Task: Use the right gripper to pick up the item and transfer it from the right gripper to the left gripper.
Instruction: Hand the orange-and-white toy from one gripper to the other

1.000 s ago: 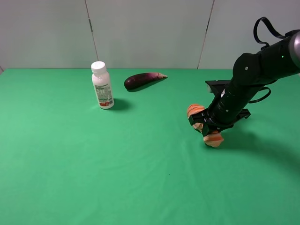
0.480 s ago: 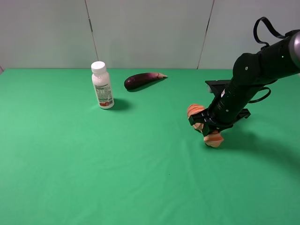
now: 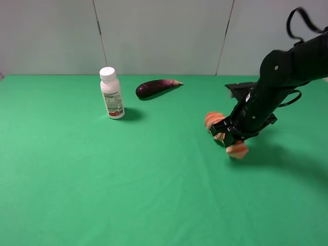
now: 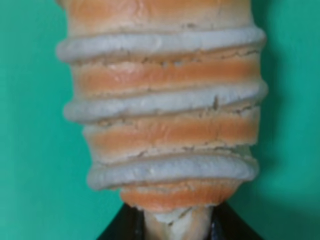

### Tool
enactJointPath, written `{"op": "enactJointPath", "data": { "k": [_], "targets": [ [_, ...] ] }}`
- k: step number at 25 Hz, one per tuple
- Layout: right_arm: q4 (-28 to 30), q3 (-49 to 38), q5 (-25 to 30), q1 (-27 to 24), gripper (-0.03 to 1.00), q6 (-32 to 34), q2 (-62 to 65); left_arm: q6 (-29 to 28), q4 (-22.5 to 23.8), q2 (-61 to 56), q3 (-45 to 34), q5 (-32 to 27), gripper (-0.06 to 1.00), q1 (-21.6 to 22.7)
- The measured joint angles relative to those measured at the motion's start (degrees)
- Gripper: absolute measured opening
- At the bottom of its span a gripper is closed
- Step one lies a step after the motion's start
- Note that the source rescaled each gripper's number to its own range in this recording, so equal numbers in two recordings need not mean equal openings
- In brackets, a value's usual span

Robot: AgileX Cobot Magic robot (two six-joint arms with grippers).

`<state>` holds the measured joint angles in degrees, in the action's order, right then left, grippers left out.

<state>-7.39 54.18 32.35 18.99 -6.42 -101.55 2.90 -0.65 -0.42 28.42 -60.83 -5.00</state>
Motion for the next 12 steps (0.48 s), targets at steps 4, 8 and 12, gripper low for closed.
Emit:
{"op": "enactJointPath", "data": {
  "k": [4, 8, 12],
  "targets": [
    [0.0, 0.0, 2.1, 0.0, 0.07, -5.3, 7.3, 0.0, 0.0, 0.0, 0.0, 0.0, 1.00, 0.0],
    [-0.1, 0.0, 3.6, 0.0, 0.05, -9.9, 13.9, 0.0, 0.0, 0.0, 0.0, 0.0, 1.00, 0.0],
    [-0.8, 0.0, 4.8, 0.9, 0.05, -14.9, 19.7, 0.0, 0.0, 0.0, 0.0, 0.0, 1.00, 0.0]
  ]
}}
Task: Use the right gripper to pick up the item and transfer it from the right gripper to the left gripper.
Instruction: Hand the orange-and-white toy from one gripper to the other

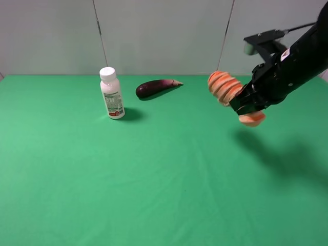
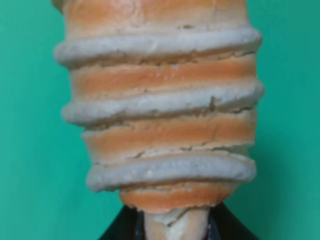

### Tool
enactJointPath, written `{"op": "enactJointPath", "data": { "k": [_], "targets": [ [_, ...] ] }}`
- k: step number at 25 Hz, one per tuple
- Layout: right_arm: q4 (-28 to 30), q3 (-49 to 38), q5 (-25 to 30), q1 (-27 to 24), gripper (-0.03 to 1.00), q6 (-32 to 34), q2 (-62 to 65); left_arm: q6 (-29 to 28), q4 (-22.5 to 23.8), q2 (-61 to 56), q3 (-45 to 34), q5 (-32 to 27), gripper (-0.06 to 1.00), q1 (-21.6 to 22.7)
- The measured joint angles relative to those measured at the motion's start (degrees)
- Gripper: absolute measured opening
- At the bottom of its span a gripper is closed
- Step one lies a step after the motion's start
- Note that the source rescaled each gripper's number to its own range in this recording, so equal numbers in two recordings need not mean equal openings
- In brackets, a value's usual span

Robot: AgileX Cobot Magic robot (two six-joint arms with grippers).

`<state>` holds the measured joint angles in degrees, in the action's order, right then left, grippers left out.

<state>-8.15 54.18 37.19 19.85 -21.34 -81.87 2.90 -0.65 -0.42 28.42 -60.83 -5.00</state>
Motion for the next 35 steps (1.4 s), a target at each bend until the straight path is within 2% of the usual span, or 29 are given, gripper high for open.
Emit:
{"op": "enactJointPath", "data": {
  "k": [3, 11, 20, 35],
  "targets": [
    [-1.0, 0.6, 1.1, 2.8, 0.05, -4.1, 2.8, 0.0, 0.0, 0.0, 0.0, 0.0, 1.00, 0.0],
    [-1.6, 9.4, 3.5, 12.3, 0.05, -9.1, 3.0, 0.0, 0.0, 0.0, 0.0, 0.0, 1.00, 0.0],
    [-2.3, 16.3, 3.6, 23.5, 0.03, -16.0, -3.8, 0.0, 0.0, 0.0, 0.0, 0.0, 1.00, 0.0],
    [-3.6, 17.9, 3.8, 24.9, 0.02, -17.8, -9.8, 0.0, 0.0, 0.0, 0.0, 0.0, 1.00, 0.0]
  ]
}}
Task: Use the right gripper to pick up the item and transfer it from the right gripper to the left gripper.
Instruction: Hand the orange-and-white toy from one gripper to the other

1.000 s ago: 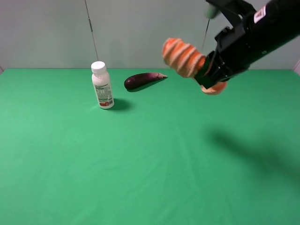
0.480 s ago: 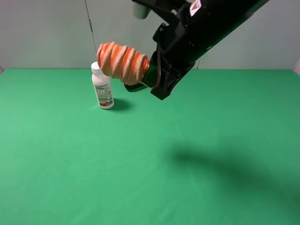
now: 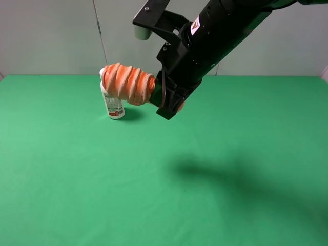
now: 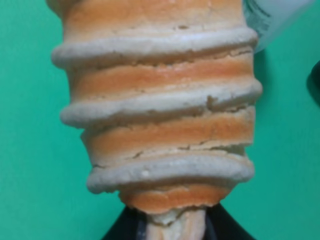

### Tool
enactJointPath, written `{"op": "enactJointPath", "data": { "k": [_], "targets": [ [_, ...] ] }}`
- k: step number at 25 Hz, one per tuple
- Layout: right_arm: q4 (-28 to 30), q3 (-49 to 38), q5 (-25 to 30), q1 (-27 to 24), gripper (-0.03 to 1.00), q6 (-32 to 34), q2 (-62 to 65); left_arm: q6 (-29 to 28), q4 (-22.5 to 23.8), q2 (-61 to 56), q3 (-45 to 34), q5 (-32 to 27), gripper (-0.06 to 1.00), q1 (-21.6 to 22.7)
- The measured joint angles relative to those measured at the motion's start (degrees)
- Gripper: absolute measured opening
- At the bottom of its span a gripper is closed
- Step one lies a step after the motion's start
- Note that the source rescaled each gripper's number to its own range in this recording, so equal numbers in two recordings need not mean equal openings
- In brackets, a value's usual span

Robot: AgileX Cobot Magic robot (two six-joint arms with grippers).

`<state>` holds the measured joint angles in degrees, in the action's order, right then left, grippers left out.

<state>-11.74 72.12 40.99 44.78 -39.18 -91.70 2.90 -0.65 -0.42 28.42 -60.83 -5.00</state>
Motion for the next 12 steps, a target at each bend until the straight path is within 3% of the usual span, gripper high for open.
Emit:
{"op": "enactJointPath", "data": {
  "k": [12],
  "targets": [
    [-1.3, 0.0, 3.1, 0.0, 0.02, -1.3, 0.0, 0.0, 0.0, 0.0, 0.0, 0.0, 1.00, 0.0]
  ]
}}
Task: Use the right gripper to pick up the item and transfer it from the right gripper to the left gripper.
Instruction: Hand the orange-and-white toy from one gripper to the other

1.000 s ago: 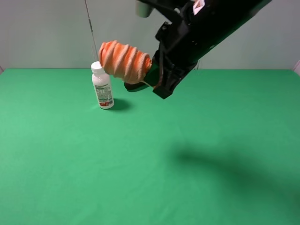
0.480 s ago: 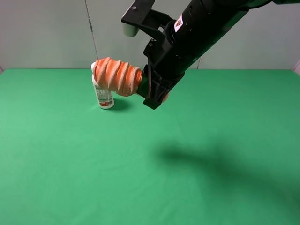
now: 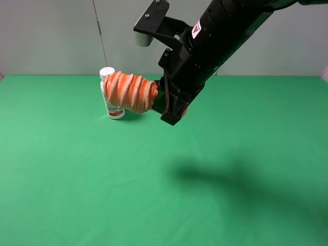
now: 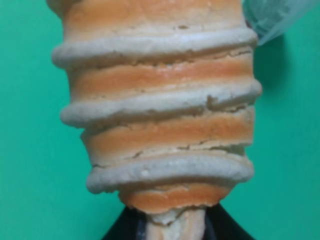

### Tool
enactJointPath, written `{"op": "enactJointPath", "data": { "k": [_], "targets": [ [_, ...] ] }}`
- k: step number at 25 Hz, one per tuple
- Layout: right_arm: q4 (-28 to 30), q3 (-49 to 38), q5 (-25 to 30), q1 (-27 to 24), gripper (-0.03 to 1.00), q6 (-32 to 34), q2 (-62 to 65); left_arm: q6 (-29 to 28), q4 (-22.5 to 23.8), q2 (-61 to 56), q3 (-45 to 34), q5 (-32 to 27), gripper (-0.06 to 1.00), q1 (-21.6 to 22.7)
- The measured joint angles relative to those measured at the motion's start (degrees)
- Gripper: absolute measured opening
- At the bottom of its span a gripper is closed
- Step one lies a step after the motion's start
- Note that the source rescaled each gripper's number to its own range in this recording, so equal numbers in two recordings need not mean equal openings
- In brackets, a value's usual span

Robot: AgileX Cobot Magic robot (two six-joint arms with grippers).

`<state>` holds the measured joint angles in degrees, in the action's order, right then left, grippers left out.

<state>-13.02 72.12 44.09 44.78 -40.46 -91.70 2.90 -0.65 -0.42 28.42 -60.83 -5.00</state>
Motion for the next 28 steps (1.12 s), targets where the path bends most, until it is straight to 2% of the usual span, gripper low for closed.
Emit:
{"op": "enactJointPath", "data": {
  "k": [9, 25, 28],
  "targets": [
    [-2.1, 0.0, -0.3, 0.0, 0.02, -0.2, 0.0, 0.0, 0.0, 0.0, 0.0, 0.0, 1.00, 0.0],
    [-2.4, 0.0, -0.4, 0.0, 0.02, -0.2, 0.0, 0.0, 0.0, 0.0, 0.0, 0.1, 1.00, 0.0],
    [-2.5, 0.0, -0.3, 0.0, 0.02, -0.2, 0.0, 0.0, 0.2, 0.0, 0.9, 4.1, 1.00, 0.0]
  ]
}}
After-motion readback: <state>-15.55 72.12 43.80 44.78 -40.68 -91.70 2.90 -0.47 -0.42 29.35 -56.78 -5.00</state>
